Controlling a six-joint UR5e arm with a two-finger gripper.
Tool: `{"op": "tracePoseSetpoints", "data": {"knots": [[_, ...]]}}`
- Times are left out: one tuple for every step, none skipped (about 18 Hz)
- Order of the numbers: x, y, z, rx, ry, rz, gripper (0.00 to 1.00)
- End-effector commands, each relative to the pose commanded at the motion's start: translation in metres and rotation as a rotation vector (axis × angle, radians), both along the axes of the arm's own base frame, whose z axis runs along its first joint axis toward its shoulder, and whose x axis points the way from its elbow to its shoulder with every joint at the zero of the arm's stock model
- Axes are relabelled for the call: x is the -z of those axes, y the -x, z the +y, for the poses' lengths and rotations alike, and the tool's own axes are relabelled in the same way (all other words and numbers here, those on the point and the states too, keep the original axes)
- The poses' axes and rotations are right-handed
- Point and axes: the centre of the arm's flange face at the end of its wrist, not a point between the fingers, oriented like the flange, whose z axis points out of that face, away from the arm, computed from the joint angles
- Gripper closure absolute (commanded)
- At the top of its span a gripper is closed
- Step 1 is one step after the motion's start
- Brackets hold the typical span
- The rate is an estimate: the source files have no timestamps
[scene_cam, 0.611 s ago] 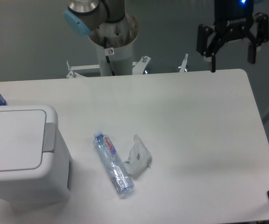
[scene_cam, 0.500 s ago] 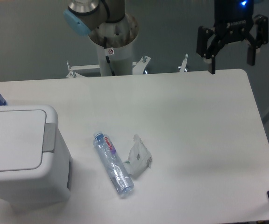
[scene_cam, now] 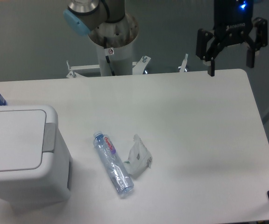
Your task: Open the trash can
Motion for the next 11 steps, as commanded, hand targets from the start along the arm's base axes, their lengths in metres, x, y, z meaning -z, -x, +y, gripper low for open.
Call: {"op": "tracePoseSetpoints", "data": {"knots": [[0.002,-0.003,0.005,0.004,0.019,0.006,0.0],[0.006,-0.007,0.013,0.012,0.043,0.009,0.0],[0.009,-0.011,0.021,0.021,0.063,0.014,0.0],[0.012,-0.015,0.03,0.033,0.081,0.022,0.0],[0.017,-0.018,0.038,0.041,0.097,0.023,0.0],[0.021,-0.021,0.045,0.047,0.109,0.025,0.0],[0.025,-0.026,0.054,0.058,0.125,0.026,0.0],[0.029,-0.032,0.063,0.067,0.136,0.024,0.0],[0.035,-0.035,0.072,0.064,0.143,0.015,0.0],[0.039,-0.04,0.082,0.052,0.136,0.011,0.0],[0.042,-0.044,0.091,0.035,0.125,0.012,0.0]]}}
